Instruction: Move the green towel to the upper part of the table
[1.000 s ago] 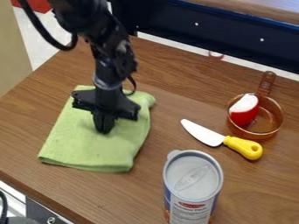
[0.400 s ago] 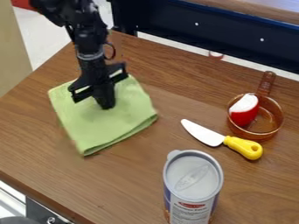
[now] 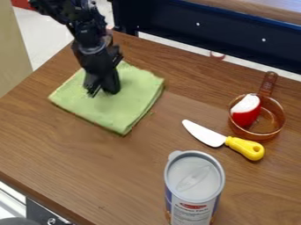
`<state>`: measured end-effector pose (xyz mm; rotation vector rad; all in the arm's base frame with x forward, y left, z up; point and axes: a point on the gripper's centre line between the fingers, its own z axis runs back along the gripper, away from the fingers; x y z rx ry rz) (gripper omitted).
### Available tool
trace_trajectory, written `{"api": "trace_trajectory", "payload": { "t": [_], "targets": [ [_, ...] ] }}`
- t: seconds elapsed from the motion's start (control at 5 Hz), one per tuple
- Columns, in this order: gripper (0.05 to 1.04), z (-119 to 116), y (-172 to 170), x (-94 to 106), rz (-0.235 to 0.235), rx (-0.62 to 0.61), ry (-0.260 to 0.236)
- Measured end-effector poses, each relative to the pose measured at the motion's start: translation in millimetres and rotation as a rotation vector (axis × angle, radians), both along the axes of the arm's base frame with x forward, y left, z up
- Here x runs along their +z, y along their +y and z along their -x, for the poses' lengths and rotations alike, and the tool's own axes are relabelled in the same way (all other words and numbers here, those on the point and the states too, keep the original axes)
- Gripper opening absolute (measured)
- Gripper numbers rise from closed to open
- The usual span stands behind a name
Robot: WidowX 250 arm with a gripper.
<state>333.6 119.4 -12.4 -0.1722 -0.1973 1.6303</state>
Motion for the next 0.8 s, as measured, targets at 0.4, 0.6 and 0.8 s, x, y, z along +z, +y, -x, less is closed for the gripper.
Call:
{"api": "trace_trajectory", "payload": {
  "t": [0.4, 0.6, 0.8],
  "targets": [
    [0.052, -31.8, -11.5, 1.0, -0.022, 0.082, -0.027],
    [0.052, -40.8, -21.1, 1.1, -0.022, 0.084, -0.033],
    [0.052, -48.6, -32.0, 1.3, -0.037, 0.085, -0.065]
  ]
}}
